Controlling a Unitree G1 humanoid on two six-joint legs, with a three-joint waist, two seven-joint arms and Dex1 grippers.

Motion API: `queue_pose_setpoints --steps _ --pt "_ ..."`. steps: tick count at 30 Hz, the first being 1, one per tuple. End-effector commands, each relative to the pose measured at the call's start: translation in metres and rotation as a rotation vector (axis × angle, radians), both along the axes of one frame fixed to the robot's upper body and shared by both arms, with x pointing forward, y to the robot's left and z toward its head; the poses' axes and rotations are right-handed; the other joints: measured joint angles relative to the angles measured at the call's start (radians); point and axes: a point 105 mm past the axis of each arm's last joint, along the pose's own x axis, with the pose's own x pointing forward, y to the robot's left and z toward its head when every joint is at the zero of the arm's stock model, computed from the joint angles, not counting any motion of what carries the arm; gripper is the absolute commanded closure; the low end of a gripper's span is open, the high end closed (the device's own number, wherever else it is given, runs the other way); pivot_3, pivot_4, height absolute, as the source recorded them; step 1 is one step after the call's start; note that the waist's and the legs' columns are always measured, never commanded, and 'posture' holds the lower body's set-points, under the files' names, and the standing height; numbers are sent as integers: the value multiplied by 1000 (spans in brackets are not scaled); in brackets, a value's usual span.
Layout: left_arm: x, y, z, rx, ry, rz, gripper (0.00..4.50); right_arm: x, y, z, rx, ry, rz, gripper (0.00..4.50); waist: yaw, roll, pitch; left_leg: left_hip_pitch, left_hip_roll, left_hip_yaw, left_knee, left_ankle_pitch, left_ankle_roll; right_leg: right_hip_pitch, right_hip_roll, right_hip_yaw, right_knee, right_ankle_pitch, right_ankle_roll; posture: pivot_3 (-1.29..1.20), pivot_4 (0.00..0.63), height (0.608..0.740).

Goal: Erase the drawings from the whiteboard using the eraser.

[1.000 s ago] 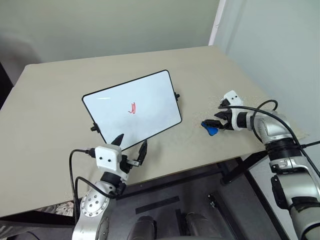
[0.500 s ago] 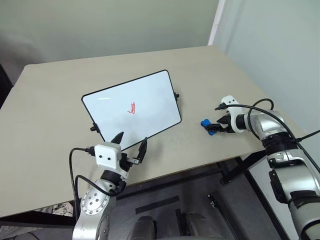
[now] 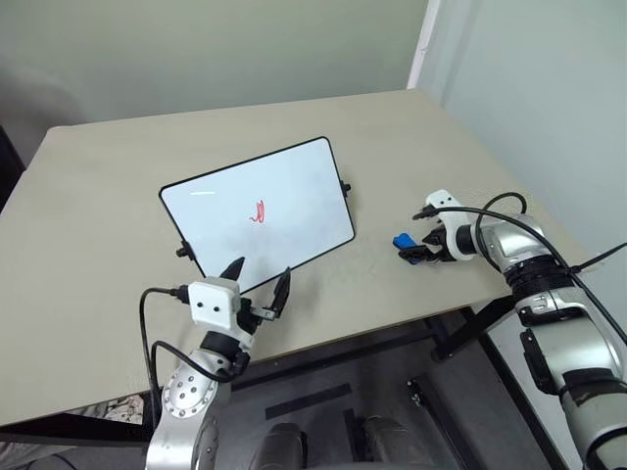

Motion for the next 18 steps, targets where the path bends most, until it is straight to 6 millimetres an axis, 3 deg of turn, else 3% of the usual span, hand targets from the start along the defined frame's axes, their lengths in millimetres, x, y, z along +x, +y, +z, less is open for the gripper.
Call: queue_pose_setpoints --steps 1,18 --pt "0 -2 4 -20 -17 -3 0 3 4 10 -7 -24 16 34 0 0 0 0 0 0 0 0 0 0 0 0 0 0 0 0 150 727" --pt "-2 1 3 -18 -19 12 0 5 6 12 -15 -20 19 34 0 0 0 0 0 0 0 0 0 0 0 0 0 0 0 0 150 727"
